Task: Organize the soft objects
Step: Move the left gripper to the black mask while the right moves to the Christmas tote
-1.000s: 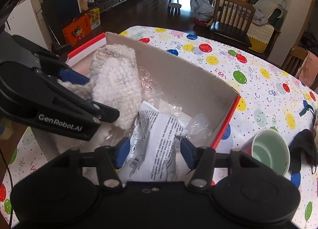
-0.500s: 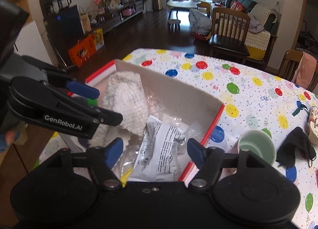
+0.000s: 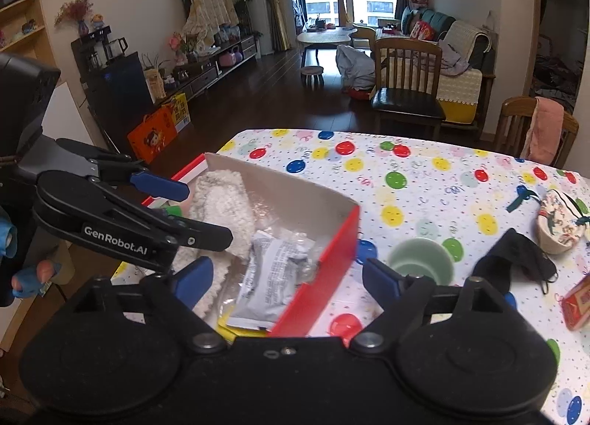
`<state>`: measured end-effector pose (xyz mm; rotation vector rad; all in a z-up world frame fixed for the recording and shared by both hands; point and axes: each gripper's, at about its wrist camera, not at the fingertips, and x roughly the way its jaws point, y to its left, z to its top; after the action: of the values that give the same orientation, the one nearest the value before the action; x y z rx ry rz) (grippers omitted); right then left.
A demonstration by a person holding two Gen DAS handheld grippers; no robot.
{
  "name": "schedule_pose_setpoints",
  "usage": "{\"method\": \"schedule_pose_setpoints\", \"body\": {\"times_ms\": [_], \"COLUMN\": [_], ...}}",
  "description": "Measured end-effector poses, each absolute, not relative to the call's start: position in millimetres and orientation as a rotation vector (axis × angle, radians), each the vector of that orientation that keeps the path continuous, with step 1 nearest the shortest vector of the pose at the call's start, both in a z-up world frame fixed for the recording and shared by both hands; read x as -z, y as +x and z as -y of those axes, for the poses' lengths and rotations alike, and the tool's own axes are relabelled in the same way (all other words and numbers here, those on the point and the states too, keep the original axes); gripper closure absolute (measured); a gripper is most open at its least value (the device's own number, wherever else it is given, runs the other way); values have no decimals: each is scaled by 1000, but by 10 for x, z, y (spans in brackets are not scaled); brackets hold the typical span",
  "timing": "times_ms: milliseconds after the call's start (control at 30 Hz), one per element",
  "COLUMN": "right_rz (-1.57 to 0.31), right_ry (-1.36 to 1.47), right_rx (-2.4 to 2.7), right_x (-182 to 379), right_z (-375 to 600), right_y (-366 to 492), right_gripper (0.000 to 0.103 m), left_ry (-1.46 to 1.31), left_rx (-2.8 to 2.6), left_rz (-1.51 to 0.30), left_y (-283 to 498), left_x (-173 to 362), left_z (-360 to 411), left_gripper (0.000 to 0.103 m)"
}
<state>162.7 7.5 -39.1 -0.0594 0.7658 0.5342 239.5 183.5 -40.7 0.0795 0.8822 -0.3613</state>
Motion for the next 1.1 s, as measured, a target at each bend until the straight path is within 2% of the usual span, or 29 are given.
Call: {"method": "schedule_pose_setpoints", "body": {"times_ms": [467,867,1100], "right_rz": [-780,-778,-730], "right_ry": [-7,62,85], "right_rx": [-529,-478,-432], "right_x": [370,300,20], "right_z": [1062,2100,2617], "right_y": [1828,2251,2645], "right_gripper": [2,1,0], "left_ry": [-19,-12,-23], "left_rx": [356,354,355], "left_rz": [-889,-862,-855], "left_y": [2520,2790,3010], "left_x": [376,435,429], "left_z": [-813,201,636], "left_gripper": [19,14,13]}}
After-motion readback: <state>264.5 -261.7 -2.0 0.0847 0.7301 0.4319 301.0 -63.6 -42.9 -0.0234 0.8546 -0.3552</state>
